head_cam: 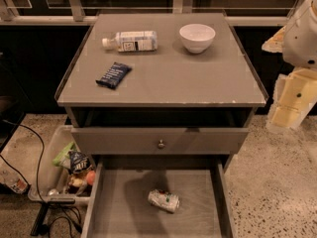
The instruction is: Pick 7up can from middle drawer and place on counter
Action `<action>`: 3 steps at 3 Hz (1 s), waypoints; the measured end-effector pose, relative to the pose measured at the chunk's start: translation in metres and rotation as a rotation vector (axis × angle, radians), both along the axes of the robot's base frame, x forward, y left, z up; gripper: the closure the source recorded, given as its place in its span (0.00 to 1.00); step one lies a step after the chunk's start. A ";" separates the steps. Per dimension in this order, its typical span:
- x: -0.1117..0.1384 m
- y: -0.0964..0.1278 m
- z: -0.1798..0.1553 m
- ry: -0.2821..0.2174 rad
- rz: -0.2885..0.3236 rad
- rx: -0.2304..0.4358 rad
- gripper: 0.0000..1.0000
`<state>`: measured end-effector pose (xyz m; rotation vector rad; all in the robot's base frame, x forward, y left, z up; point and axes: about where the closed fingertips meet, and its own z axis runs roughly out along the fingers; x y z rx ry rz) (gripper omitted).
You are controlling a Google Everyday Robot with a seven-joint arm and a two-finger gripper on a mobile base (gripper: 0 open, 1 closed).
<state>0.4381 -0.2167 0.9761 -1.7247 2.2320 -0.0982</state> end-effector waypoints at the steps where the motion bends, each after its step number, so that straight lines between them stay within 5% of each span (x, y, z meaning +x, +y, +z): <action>1: 0.000 0.000 0.000 -0.002 0.000 0.001 0.00; 3: -0.018 -0.001 -0.058 0.024 0.035 0.096 0.00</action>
Offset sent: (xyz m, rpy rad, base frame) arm -0.0180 -0.0021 -0.0635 0.0977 0.0739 0.0282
